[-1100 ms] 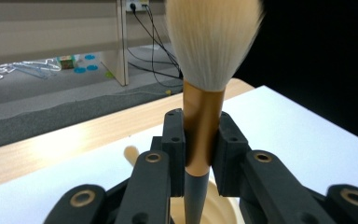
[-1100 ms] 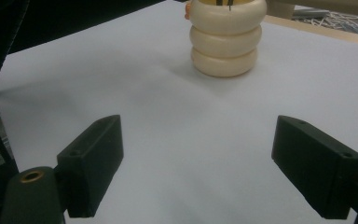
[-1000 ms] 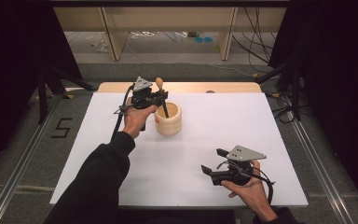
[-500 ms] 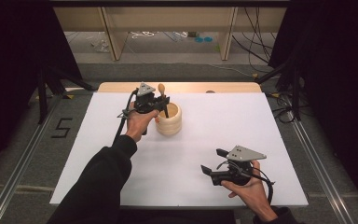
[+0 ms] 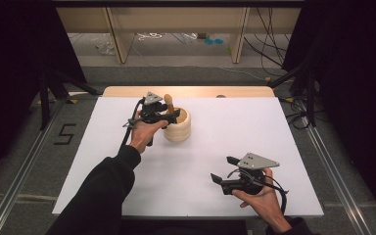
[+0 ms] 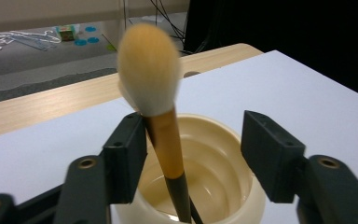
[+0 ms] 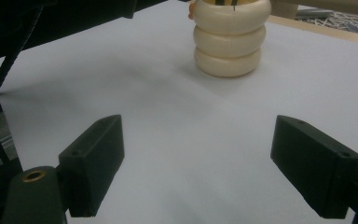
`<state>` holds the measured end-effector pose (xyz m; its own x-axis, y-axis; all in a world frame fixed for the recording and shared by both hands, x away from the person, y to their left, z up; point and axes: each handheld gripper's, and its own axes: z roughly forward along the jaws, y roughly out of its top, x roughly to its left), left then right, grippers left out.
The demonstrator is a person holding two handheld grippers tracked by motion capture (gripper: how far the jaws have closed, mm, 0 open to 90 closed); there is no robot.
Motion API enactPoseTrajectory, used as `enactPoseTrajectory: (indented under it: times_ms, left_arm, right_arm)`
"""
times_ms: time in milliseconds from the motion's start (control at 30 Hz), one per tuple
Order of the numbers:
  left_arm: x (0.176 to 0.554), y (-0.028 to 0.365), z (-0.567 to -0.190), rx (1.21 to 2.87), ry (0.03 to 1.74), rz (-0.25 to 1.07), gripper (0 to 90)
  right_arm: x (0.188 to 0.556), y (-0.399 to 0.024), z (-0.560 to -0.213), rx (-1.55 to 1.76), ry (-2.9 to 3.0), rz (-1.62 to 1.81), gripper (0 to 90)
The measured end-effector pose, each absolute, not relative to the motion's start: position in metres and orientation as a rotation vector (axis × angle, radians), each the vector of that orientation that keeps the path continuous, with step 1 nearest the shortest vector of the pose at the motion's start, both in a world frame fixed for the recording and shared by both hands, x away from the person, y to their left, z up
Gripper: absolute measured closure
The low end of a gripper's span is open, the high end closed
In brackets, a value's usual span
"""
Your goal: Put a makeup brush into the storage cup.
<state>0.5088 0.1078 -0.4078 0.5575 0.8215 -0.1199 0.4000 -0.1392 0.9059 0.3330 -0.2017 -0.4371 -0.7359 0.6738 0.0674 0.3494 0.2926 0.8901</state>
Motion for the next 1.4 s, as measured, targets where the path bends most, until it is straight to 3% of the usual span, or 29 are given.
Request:
enactPoseTrajectory:
  times_ms: [933, 1400]
  left_arm:
    - [0.495, 0.126, -0.396, 1.7, 1.025, 0.499, 23.7]
    - [0.47, 0.141, -0.387, 1.678, 0.98, 0.491, 20.2]
  right_arm:
    - [0.333, -0.201, -0.437, 0.922, 2.253, 1.425, 18.0]
    - [0.333, -0.201, -0.437, 0.926, 2.249, 1.424, 17.9]
